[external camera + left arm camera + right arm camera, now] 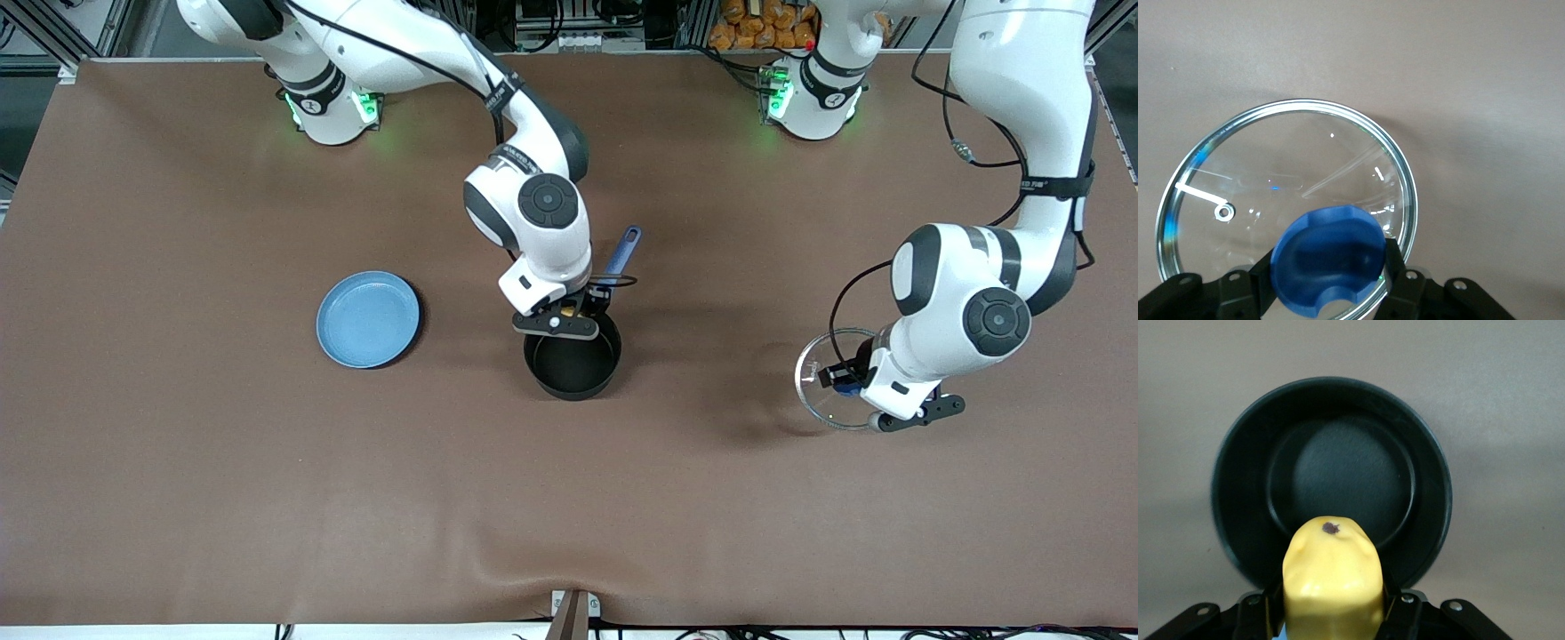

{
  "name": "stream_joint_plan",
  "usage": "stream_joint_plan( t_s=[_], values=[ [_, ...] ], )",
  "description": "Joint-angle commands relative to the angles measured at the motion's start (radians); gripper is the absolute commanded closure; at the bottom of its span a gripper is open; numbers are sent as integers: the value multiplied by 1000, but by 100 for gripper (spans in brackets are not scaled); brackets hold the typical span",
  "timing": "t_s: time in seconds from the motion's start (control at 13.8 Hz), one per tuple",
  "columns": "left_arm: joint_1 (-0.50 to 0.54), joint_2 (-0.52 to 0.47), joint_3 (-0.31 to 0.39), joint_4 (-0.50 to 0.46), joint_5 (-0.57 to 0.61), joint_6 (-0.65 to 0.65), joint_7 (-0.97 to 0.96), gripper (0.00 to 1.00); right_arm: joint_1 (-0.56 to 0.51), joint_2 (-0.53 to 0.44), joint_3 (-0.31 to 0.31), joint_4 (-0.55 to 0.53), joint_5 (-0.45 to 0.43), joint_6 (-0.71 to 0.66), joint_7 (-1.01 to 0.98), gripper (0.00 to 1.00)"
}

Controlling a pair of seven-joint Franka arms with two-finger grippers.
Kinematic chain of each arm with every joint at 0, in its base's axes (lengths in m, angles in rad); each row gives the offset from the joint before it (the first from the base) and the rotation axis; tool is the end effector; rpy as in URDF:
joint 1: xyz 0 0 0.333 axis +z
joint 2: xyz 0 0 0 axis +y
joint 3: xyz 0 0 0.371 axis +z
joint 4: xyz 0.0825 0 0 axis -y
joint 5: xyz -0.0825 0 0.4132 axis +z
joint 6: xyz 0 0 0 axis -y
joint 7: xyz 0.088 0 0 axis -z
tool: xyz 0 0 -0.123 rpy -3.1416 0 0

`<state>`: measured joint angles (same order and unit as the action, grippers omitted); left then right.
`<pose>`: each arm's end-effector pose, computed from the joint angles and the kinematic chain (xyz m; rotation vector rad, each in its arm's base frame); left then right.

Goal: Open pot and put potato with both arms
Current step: 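Lift the lid away with the left gripper while the right gripper carries the potato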

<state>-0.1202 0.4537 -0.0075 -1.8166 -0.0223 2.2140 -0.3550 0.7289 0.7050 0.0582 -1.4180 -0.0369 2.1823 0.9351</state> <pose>0.6813 -0.0881 0.2997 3.1106 0.3780 -0.0935 0.5683 0.5538 0.2987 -3.0832 0.2204 -0.0534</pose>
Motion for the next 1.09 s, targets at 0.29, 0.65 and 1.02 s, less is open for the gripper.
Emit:
stream_joint_plan(
  t_s=[0.29,0.65,1.02],
  values=[
    [79,-47,-62,-187,-113,191,106,96,23,65,-55,44,-18,50,17,100],
    [270,-43,-204,-271,-131,294,206,94,44,106,-72,44,-18,112,25,100],
    [499,-16,-396,-271,-140,297,271,38,46,129,-77,44,-18,137,25,100]
  ],
)
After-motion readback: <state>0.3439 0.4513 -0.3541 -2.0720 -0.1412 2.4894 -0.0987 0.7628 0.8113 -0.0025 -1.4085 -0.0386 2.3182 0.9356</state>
